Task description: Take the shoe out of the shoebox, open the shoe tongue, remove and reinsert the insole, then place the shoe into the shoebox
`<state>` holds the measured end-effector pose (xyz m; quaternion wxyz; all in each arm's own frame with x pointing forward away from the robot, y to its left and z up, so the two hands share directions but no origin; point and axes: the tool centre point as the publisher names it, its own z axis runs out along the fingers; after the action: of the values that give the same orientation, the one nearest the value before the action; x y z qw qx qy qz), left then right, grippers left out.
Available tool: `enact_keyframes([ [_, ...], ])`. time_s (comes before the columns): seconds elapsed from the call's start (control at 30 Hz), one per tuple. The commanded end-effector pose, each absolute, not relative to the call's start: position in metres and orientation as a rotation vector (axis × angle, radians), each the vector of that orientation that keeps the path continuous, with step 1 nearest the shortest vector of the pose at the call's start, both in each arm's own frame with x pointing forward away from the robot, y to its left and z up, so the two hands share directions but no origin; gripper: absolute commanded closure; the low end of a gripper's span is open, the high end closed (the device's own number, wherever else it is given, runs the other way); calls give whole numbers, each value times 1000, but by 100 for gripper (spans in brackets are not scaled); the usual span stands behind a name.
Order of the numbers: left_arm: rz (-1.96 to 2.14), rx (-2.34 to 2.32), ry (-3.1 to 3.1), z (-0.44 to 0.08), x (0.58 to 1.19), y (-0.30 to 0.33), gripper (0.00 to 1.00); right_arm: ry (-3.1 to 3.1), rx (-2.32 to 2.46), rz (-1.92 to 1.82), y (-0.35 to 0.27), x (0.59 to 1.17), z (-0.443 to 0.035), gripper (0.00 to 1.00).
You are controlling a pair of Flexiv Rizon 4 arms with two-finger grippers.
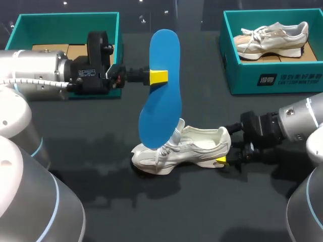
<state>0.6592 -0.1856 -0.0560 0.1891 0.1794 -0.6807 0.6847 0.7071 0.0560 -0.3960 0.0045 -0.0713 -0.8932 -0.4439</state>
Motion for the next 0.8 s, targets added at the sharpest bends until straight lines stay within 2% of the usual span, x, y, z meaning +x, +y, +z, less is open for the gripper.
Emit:
enact_keyframes([
  [0.03, 1928, 505, -1912, -57, 659, -187, 100, -2848, -223, -1173, 53, 711, -379, 0],
  [0.53, 1928, 505, -1912, -57, 659, -187, 100, -2950, -298, -587, 52, 714, -342, 0],
  [0.8, 1928, 505, -1912, -57, 659, -187, 100, -2950, -298, -587, 52, 714, -342, 0],
])
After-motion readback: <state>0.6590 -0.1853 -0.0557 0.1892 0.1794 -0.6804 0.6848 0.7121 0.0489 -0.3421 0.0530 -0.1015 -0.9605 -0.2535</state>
